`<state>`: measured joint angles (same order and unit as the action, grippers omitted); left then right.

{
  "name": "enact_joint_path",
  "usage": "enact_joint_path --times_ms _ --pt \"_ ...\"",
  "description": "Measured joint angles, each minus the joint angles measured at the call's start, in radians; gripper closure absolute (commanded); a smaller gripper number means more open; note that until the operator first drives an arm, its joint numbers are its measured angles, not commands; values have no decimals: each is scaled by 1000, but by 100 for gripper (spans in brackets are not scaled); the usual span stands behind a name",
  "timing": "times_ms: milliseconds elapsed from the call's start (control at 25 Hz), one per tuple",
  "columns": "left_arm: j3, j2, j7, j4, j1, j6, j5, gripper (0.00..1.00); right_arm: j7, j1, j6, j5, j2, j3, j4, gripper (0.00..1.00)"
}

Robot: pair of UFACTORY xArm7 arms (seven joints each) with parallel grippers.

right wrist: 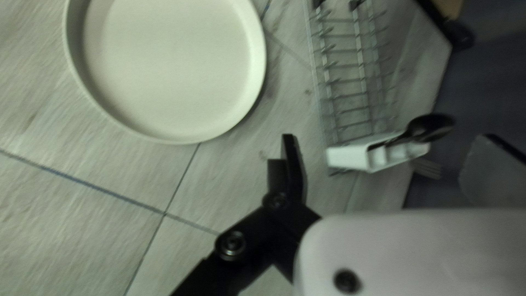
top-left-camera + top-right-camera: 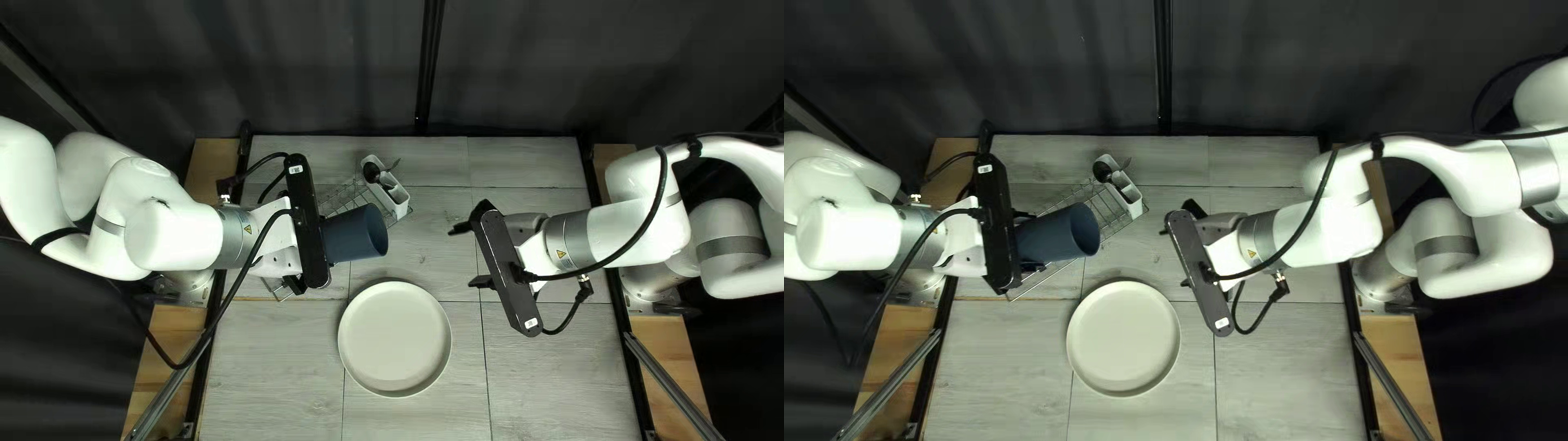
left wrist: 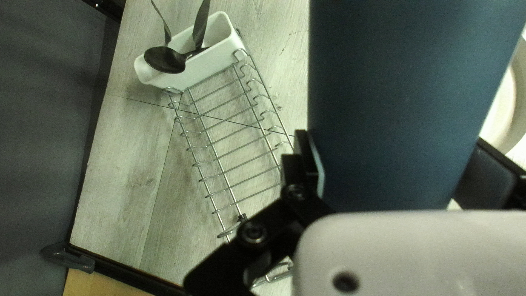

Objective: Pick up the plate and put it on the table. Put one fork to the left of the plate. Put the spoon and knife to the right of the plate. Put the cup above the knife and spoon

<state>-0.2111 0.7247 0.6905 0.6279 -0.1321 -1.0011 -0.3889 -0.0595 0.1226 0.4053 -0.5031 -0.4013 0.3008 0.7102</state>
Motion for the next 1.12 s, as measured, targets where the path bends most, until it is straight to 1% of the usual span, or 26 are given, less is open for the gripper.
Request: enact_joint_path --times_ms 280,560,840,1040,1080,1120 --pt "0 0 0 0 0 0 0 100 58 77 -74 -144 95 55 90 0" --pt "0 0 0 0 0 0 0 100 164 144 -135 -335 237 105 195 0" --pt "0 0 0 0 0 0 0 100 231 159 -142 -463 375 117 311 0" --pt "0 0 0 0 0 0 0 100 242 163 -146 -496 421 112 344 0" --pt "0 0 0 0 0 0 0 100 244 163 -146 -499 424 111 347 63" --pt "0 0 0 0 0 0 0 100 244 163 -146 -500 425 111 347 96"
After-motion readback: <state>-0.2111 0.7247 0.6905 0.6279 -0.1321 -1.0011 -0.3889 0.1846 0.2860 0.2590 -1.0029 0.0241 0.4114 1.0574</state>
